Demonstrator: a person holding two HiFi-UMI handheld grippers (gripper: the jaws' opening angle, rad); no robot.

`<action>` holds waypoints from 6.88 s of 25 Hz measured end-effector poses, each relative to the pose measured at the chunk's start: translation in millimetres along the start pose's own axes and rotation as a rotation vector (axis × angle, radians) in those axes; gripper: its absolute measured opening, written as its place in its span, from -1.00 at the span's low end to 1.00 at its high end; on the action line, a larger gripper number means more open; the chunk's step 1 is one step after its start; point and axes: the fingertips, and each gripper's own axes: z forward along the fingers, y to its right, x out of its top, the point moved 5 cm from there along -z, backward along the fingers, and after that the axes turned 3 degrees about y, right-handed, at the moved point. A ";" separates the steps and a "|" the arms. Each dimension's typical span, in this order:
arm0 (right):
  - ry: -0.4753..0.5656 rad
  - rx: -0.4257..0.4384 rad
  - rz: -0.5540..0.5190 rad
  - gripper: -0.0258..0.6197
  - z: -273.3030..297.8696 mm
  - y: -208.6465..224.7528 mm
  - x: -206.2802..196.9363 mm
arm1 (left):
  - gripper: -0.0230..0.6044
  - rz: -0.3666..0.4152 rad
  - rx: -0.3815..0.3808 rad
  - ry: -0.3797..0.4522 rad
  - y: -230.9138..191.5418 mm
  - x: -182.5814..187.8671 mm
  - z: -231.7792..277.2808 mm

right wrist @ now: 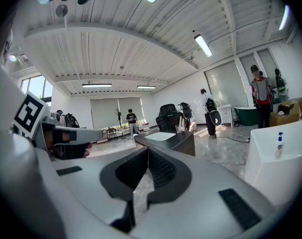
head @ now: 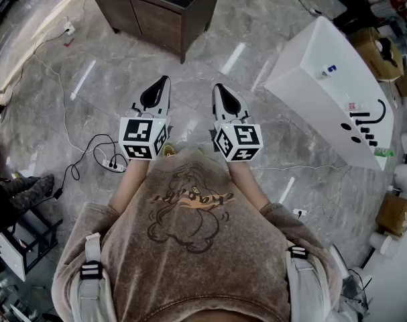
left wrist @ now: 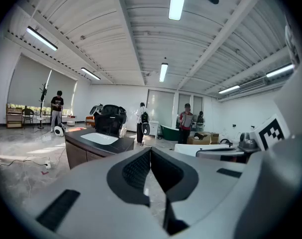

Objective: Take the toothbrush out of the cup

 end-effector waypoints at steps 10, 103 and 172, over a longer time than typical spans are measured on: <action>0.014 0.024 0.018 -0.86 2.8 -18.5 -2.1 | -0.87 -0.001 -0.022 -0.013 -15.0 -0.4 -8.1; 0.042 -0.021 0.022 -0.86 492.2 220.6 114.8 | -0.87 -0.012 -0.106 -0.017 -250.6 109.0 509.6; -0.087 0.029 0.041 0.01 741.7 321.6 114.3 | -0.87 -0.064 -0.152 -0.049 -307.3 122.4 630.5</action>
